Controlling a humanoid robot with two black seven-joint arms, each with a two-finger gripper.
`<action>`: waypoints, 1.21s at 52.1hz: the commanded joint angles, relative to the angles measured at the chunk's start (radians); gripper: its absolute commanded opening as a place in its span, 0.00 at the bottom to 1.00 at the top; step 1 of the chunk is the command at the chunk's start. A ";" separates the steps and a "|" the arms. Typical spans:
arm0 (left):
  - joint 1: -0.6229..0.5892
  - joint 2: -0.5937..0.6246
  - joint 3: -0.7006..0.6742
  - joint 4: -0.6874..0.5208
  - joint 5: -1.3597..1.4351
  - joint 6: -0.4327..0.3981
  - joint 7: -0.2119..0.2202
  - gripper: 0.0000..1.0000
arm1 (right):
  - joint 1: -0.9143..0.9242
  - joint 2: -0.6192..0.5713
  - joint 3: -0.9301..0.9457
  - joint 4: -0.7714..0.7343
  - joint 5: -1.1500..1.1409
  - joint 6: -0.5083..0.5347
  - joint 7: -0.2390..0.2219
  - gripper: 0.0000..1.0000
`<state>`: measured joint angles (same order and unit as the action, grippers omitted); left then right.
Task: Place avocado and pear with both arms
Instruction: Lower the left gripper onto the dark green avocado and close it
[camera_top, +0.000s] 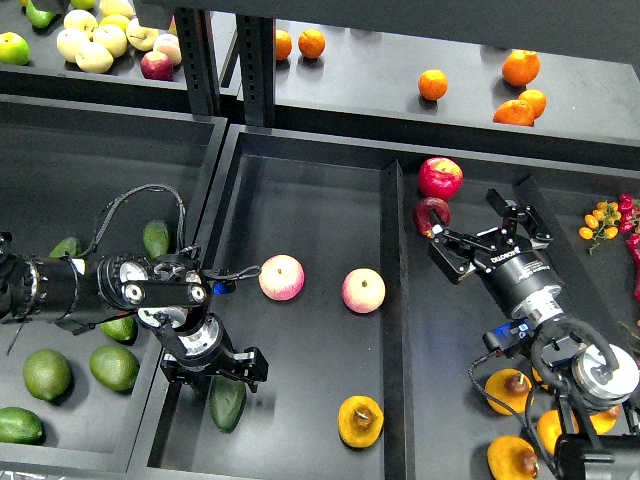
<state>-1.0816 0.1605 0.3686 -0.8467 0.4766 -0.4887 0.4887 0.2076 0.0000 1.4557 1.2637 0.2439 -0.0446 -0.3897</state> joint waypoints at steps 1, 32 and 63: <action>0.011 -0.010 -0.002 0.008 0.000 0.000 0.000 0.97 | -0.001 0.000 0.000 0.000 0.002 0.002 -0.001 1.00; 0.037 -0.022 -0.031 0.051 0.002 0.000 0.000 0.82 | -0.008 0.000 0.000 0.008 0.003 0.006 -0.001 1.00; 0.098 -0.027 -0.143 0.133 0.000 0.000 0.000 0.24 | -0.008 0.000 -0.003 0.034 0.006 0.011 -0.001 1.00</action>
<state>-0.9894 0.1324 0.2460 -0.7316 0.4732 -0.4889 0.4887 0.1994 0.0000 1.4542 1.2973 0.2496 -0.0338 -0.3912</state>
